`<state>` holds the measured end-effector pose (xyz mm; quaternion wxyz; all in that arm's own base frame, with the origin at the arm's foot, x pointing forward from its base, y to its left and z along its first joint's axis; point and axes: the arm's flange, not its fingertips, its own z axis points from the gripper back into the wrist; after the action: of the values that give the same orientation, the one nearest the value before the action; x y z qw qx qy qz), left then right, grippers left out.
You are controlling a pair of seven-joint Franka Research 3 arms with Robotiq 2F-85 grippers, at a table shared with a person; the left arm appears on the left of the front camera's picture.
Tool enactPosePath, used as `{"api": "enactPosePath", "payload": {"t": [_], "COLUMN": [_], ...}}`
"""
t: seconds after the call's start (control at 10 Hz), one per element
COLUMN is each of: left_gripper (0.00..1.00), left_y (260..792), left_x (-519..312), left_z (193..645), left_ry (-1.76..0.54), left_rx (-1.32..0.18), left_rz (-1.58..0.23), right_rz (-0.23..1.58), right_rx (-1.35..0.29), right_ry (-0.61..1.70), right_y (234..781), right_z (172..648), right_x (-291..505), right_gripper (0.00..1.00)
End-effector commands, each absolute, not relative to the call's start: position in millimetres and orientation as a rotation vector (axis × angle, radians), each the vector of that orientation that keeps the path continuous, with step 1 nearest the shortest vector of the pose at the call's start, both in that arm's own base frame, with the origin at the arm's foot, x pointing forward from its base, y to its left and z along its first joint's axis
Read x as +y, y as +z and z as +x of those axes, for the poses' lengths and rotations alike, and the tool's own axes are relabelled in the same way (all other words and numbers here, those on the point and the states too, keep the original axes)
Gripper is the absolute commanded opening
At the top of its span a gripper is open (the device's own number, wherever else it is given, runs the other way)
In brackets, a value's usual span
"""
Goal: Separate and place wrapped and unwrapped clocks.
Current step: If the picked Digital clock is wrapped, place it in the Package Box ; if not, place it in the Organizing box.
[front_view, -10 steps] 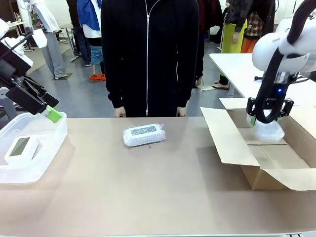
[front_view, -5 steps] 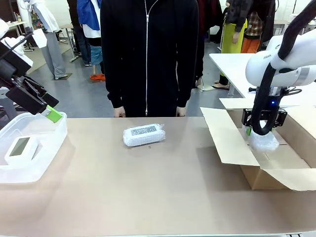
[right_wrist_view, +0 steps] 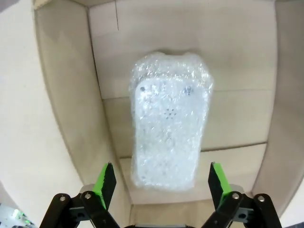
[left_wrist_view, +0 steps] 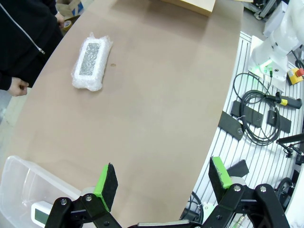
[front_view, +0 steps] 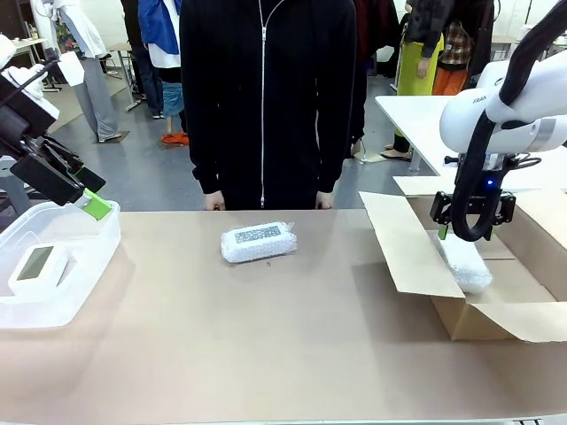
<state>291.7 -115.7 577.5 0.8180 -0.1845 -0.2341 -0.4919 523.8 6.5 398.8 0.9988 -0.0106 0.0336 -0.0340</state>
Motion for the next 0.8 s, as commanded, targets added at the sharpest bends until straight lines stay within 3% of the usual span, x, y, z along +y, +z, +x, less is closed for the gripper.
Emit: {"api": "enactPosePath", "payload": {"t": [0.0, 0.4, 0.7], "left_gripper": [1.0, 1.0, 1.0], "left_y": [578, 578, 578], "left_x": [-117, -117, -117], "left_z": [292, 292, 292], "left_ry": [-1.041, -1.041, -1.041], "left_rx": [-0.497, -0.497, -0.497], "left_rz": [-0.381, -0.381, -0.381], "right_rz": [-0.015, 0.052, 0.057], "right_rx": [0.046, -0.001, -0.031], "right_ry": [-0.025, -0.05, -0.121], "right_y": [427, 535, 571], "right_z": [511, 452, 430], "right_x": [-3, -4, 15], "right_gripper": [1.0, 1.0, 1.0]}}
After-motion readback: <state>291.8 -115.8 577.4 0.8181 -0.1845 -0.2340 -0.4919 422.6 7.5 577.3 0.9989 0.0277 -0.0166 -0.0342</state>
